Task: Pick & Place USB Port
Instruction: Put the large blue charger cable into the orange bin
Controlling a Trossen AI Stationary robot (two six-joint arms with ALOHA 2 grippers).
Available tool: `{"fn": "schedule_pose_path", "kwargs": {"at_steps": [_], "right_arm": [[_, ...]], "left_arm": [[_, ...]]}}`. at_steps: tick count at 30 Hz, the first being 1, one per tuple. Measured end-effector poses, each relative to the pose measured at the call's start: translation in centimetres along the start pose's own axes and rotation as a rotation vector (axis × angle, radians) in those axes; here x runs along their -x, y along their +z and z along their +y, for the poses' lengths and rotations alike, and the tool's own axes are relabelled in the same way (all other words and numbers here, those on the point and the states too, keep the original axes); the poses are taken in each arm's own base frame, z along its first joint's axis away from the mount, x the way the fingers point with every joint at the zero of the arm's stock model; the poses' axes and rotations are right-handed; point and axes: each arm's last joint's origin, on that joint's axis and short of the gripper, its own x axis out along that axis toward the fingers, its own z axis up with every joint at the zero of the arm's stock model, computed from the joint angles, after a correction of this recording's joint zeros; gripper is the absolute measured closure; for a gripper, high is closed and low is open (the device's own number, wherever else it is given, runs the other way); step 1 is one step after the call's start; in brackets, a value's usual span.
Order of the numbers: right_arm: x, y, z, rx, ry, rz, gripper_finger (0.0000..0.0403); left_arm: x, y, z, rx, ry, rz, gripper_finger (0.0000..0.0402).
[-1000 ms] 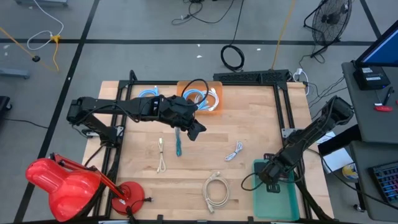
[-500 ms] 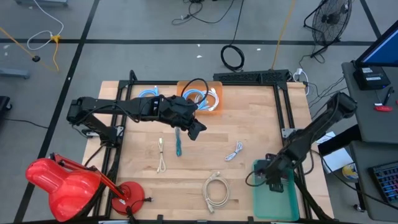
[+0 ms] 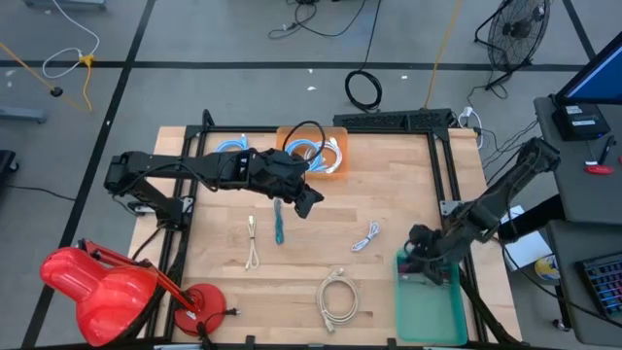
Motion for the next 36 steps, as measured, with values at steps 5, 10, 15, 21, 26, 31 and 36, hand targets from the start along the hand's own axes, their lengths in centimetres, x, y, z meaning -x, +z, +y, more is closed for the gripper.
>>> {"fn": "schedule_pose_path", "kwargs": {"at_steps": [5,10,15,21,26,31,36], "right_arm": [[1.2,1.3,0.0,-0.018,0.027,-0.195,0.0262],[1.7,2.7,0.1,0.014,0.007,-0.39,0.0262],[2.1,4.5,0.0,0.04,-0.005,-0.529,0.0262],[2.9,7.3,-0.9,0.017,-0.044,-0.725,0.0262],[4.0,9.4,-2.1,-0.005,-0.109,-0.882,0.0262],[4.9,11.0,-3.6,-0.064,-0.183,-1.003,0.0262],[5.1,12.3,-5.1,-0.111,-0.264,-1.062,0.0262]], "left_arm": [[0.0,0.1,0.1,-0.004,0.016,-0.012,0.0346],[0.0,0.2,0.3,-0.007,0.021,-0.012,0.0346],[0.0,0.6,0.8,-0.019,0.029,-0.011,0.0346],[0.2,1.9,2.4,-0.049,0.025,-0.003,0.0346],[0.5,3.5,4.3,-0.083,0.02,0.004,0.0346],[1.2,4.8,7.4,-0.113,0.085,0.046,0.0346],[2.5,5.9,11.2,-0.147,0.236,0.089,0.0346]]}}
